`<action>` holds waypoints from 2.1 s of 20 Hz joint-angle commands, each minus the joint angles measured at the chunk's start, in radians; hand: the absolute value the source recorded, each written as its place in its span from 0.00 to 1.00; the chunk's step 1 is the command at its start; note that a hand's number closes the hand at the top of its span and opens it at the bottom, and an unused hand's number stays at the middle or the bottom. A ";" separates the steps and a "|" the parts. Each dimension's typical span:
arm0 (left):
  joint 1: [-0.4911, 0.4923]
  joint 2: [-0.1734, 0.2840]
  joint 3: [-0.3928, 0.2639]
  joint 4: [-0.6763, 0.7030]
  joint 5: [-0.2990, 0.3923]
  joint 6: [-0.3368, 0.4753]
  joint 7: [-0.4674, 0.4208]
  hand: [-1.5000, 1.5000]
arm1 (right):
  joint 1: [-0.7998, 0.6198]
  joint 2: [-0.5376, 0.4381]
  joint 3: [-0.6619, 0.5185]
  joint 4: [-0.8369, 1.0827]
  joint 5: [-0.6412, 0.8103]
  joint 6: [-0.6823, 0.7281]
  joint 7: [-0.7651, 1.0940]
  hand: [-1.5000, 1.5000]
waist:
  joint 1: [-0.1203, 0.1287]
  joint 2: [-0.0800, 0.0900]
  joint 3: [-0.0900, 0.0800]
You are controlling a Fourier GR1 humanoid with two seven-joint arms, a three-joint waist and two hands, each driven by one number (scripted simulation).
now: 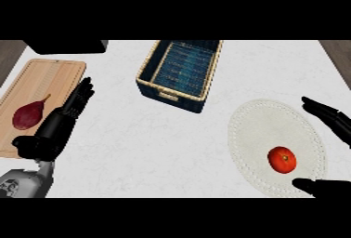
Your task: Pick the tomato from the placemat and place it in the basket
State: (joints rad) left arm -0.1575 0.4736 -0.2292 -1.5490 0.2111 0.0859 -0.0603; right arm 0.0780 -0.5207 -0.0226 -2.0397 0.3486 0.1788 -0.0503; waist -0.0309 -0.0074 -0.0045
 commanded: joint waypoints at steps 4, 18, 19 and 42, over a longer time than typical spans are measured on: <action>-0.006 -0.009 -0.001 -0.004 -0.011 -0.009 -0.005 0.50 | 0.029 -0.270 -0.043 -0.125 -0.001 0.307 0.247 0.00 | 0.011 0.004 0.000; 0.054 -0.062 0.030 -0.030 -0.088 -0.040 -0.010 0.50 | 0.088 -0.337 -0.475 -0.144 -0.400 0.722 0.311 0.00 | 0.024 0.005 0.005; 0.036 -0.041 0.068 -0.069 -0.044 -0.076 0.020 0.50 | 0.067 -0.343 -0.519 -0.105 -0.427 0.747 0.281 0.00 | 0.025 0.005 0.005; -0.009 -0.155 0.160 -0.066 -0.127 -0.160 0.108 0.50 | 0.005 0.057 -0.169 0.196 0.299 0.403 -0.104 0.00 | 0.033 0.007 0.005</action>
State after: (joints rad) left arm -0.1736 0.3376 -0.0940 -1.5832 0.0882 -0.0636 0.0131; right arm 0.1431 -0.4898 -0.2111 -1.9125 0.5909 0.6075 -0.1451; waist 0.0004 0.0001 0.0007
